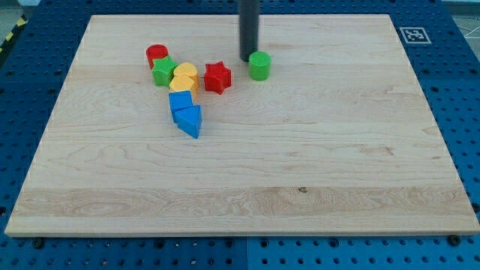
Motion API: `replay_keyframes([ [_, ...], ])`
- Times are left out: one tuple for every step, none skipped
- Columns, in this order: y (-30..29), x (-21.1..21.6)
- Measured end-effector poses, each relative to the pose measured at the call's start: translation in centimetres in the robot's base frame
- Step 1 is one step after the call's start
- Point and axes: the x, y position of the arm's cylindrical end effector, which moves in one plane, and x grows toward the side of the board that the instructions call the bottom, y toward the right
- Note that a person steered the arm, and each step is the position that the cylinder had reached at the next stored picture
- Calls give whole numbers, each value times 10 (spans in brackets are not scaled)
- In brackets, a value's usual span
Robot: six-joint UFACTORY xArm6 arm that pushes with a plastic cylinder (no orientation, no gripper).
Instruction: Push the green circle to the red star
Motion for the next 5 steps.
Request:
replay_keyframes([
  [41, 5],
  [83, 13],
  [90, 46],
  [90, 57],
  [90, 47],
])
